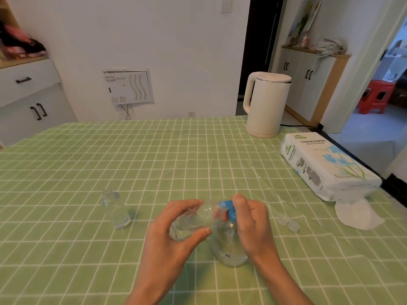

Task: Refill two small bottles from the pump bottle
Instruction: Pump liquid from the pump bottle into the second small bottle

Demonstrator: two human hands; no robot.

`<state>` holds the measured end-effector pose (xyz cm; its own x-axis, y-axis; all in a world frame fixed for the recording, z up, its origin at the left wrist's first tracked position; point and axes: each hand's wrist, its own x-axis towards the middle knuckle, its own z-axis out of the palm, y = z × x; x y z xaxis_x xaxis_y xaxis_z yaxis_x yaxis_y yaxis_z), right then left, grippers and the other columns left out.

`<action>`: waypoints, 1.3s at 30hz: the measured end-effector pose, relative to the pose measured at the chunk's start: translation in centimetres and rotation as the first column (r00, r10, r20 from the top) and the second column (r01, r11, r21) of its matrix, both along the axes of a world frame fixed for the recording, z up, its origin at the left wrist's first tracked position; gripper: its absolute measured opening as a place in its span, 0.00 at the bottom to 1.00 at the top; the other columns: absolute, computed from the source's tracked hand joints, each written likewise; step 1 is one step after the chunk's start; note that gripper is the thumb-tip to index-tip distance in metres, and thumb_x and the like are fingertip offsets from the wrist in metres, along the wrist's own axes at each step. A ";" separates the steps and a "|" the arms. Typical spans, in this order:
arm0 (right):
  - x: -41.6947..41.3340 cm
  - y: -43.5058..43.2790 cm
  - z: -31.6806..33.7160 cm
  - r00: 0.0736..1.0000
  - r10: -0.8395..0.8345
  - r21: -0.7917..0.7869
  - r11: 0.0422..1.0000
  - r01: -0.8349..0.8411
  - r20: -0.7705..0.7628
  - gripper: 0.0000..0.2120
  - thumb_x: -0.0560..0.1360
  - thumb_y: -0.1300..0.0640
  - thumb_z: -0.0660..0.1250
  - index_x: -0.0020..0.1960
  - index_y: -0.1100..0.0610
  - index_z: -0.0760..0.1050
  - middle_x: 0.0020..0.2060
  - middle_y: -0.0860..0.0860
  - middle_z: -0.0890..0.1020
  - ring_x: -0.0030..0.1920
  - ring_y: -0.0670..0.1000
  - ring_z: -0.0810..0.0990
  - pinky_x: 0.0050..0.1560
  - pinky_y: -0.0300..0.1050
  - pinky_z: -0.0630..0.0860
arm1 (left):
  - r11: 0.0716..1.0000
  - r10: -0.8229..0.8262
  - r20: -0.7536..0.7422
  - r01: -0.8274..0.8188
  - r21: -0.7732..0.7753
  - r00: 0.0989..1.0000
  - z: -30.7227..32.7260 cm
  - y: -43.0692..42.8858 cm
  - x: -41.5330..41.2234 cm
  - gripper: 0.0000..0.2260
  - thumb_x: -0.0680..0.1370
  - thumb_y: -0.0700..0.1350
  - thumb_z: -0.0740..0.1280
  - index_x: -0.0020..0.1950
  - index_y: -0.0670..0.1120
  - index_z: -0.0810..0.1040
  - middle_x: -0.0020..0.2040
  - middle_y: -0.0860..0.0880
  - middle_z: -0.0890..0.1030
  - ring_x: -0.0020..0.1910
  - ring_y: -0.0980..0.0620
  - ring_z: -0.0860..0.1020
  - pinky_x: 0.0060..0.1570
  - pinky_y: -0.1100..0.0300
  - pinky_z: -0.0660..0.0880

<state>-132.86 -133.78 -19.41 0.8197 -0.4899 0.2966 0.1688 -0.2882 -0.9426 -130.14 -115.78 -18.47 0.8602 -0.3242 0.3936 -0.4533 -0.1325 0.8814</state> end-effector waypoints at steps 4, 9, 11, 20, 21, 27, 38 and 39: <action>0.0 0.0 -0.2 1.000 0.001 -0.022 1.000 -0.001 0.006 0.25 0.76 0.41 0.55 0.28 0.50 0.77 0.33 0.52 0.87 0.37 0.57 0.86 0.47 0.62 0.81 | 1.000 0.004 -0.014 -0.004 0.003 1.000 -0.2 0.0 0.0 0.21 0.69 0.43 0.82 0.58 0.59 0.84 0.57 0.57 0.86 0.59 0.60 0.84 0.58 0.75 0.73; 0.0 0.1 -0.5 1.000 0.000 -0.002 1.000 0.000 -0.011 0.33 0.78 0.34 0.52 0.28 0.55 0.78 0.32 0.55 0.87 0.39 0.54 0.87 0.50 0.64 0.80 | 1.000 0.000 -0.017 0.000 -0.009 1.000 0.0 -0.1 -0.1 0.22 0.69 0.41 0.83 0.58 0.59 0.84 0.57 0.56 0.86 0.59 0.58 0.84 0.59 0.74 0.73; 0.0 0.1 -0.4 1.000 0.002 0.000 1.000 -0.002 -0.010 0.33 0.78 0.33 0.52 0.27 0.52 0.78 0.33 0.53 0.88 0.39 0.52 0.88 0.51 0.63 0.80 | 1.000 -0.005 -0.018 0.004 -0.023 1.000 0.1 -0.2 0.0 0.20 0.70 0.43 0.83 0.58 0.58 0.84 0.57 0.56 0.86 0.59 0.58 0.84 0.59 0.75 0.73; -0.1 0.2 -0.2 1.000 -0.008 0.026 1.000 0.008 -0.013 0.32 0.78 0.32 0.52 0.27 0.51 0.78 0.35 0.53 0.88 0.39 0.61 0.85 0.50 0.64 0.80 | 1.000 -0.005 -0.005 0.005 -0.018 1.000 -0.1 -0.2 0.1 0.21 0.69 0.42 0.84 0.58 0.59 0.85 0.57 0.56 0.87 0.60 0.56 0.84 0.60 0.73 0.73; -0.1 0.1 -0.2 1.000 -0.007 0.029 1.000 0.008 -0.011 0.32 0.77 0.32 0.52 0.27 0.51 0.78 0.34 0.53 0.88 0.39 0.61 0.85 0.50 0.63 0.80 | 1.000 -0.005 -0.007 0.005 -0.024 1.000 -0.1 -0.2 0.1 0.21 0.69 0.43 0.84 0.58 0.59 0.85 0.57 0.56 0.87 0.60 0.56 0.84 0.60 0.73 0.73; 0.0 0.0 -0.1 1.000 0.008 0.004 1.000 -0.008 -0.016 0.27 0.76 0.40 0.55 0.29 0.55 0.80 0.32 0.53 0.87 0.37 0.66 0.83 0.46 0.65 0.80 | 1.000 -0.008 -0.002 0.008 -0.014 1.000 -0.2 0.0 0.1 0.21 0.68 0.45 0.84 0.58 0.57 0.85 0.56 0.57 0.86 0.59 0.57 0.83 0.58 0.74 0.73; -0.2 0.3 -0.1 1.000 0.011 0.012 1.000 -0.010 -0.022 0.33 0.78 0.31 0.51 0.28 0.51 0.78 0.35 0.50 0.88 0.37 0.52 0.86 0.48 0.51 0.80 | 1.000 -0.008 0.007 0.008 -0.028 1.000 -0.2 -0.1 0.1 0.22 0.68 0.45 0.84 0.58 0.60 0.84 0.57 0.57 0.86 0.59 0.57 0.84 0.59 0.74 0.73; -0.2 0.3 -0.1 1.000 0.010 0.012 1.000 -0.009 -0.018 0.33 0.78 0.31 0.51 0.27 0.50 0.78 0.35 0.50 0.88 0.37 0.52 0.85 0.46 0.49 0.79 | 1.000 -0.009 0.009 0.009 -0.025 1.000 -0.2 0.0 0.2 0.22 0.68 0.45 0.83 0.58 0.60 0.84 0.57 0.57 0.87 0.59 0.57 0.84 0.59 0.74 0.73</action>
<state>-133.06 -133.50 -19.46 0.8296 -0.4854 0.2760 0.1543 -0.2758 -0.9488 -129.98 -115.83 -18.65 0.8535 -0.3223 0.4094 -0.4625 -0.1066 0.8802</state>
